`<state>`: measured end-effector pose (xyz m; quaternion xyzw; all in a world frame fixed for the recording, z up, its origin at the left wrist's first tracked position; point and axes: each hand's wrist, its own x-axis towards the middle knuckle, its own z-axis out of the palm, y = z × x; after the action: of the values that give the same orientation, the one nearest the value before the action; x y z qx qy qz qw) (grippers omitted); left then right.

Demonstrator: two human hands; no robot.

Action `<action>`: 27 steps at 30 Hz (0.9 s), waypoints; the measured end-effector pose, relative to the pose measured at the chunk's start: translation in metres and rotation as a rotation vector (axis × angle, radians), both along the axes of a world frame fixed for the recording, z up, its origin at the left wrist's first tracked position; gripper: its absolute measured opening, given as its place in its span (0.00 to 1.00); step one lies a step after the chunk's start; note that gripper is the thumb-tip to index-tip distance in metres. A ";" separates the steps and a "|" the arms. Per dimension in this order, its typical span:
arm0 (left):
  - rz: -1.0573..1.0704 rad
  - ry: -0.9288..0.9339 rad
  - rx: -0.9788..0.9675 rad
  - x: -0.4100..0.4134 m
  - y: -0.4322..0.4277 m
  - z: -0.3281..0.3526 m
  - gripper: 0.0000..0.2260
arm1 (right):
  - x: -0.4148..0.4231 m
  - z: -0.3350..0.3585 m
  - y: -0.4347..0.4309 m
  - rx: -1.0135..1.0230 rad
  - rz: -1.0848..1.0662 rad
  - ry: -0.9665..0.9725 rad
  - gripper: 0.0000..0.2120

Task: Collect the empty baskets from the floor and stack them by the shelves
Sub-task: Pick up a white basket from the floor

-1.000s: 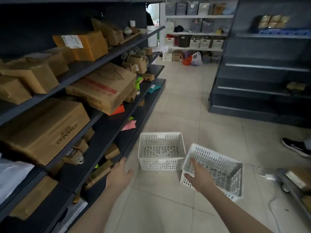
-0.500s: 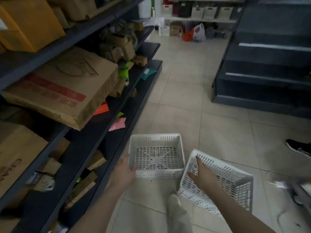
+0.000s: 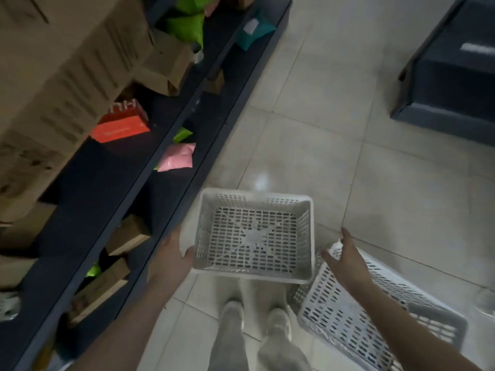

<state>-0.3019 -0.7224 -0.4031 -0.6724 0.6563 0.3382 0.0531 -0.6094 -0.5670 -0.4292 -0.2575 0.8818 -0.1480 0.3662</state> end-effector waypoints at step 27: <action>0.129 -0.197 -0.213 0.032 -0.077 -0.371 0.16 | -0.043 -0.361 -0.027 -0.181 -0.243 0.123 0.13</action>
<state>-0.2702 -0.7990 -0.7745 -0.7448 0.6356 0.2017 0.0237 -0.6528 -0.5938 -0.7904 -0.1894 0.9103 -0.2539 0.2665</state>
